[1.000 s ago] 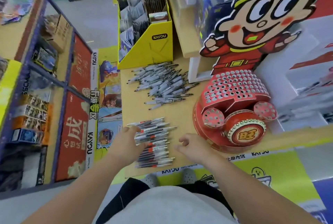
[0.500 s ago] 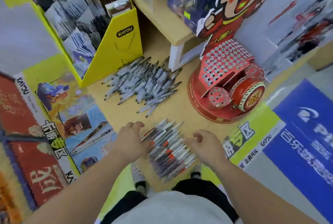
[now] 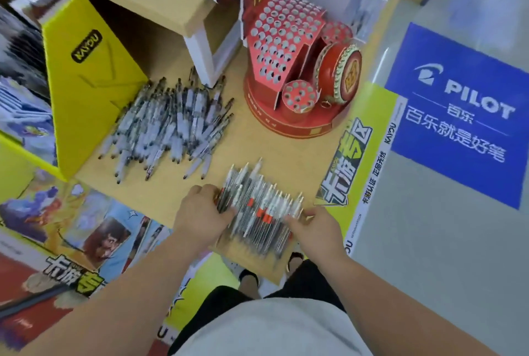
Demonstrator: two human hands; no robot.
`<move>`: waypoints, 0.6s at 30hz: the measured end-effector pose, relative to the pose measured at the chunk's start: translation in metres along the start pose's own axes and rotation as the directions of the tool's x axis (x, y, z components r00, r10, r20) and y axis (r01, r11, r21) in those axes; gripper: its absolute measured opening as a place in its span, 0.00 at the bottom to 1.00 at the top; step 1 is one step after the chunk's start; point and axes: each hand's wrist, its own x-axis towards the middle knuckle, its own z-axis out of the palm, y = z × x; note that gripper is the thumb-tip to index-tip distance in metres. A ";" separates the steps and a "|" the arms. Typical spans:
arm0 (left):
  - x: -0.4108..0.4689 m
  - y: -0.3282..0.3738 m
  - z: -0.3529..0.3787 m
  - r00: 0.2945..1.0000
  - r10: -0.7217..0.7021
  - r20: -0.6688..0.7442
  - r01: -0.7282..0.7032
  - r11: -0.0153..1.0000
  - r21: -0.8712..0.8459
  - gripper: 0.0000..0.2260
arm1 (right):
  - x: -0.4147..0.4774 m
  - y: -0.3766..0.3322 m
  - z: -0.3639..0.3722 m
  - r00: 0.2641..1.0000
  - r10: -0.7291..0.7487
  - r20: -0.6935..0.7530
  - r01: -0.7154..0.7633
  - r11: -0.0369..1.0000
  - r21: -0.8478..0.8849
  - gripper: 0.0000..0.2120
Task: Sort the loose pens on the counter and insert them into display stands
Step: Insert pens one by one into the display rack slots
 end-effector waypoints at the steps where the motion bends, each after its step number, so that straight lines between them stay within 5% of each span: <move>1: 0.001 0.001 0.000 1.000 0.009 0.012 -0.009 1.000 0.012 0.31 | -0.002 -0.002 -0.001 1.000 0.011 0.002 -0.011 1.000 0.001 0.29; 10: 0.020 0.007 -0.007 0.999 -0.005 0.053 0.007 0.999 -0.037 0.31 | -0.005 -0.021 0.017 0.993 0.076 -0.086 -0.070 0.995 0.073 0.38; 18: 0.022 0.007 -0.008 0.997 -0.030 0.069 0.040 0.988 -0.151 0.30 | -0.004 -0.023 0.025 0.990 0.069 -0.123 -0.056 0.993 0.104 0.34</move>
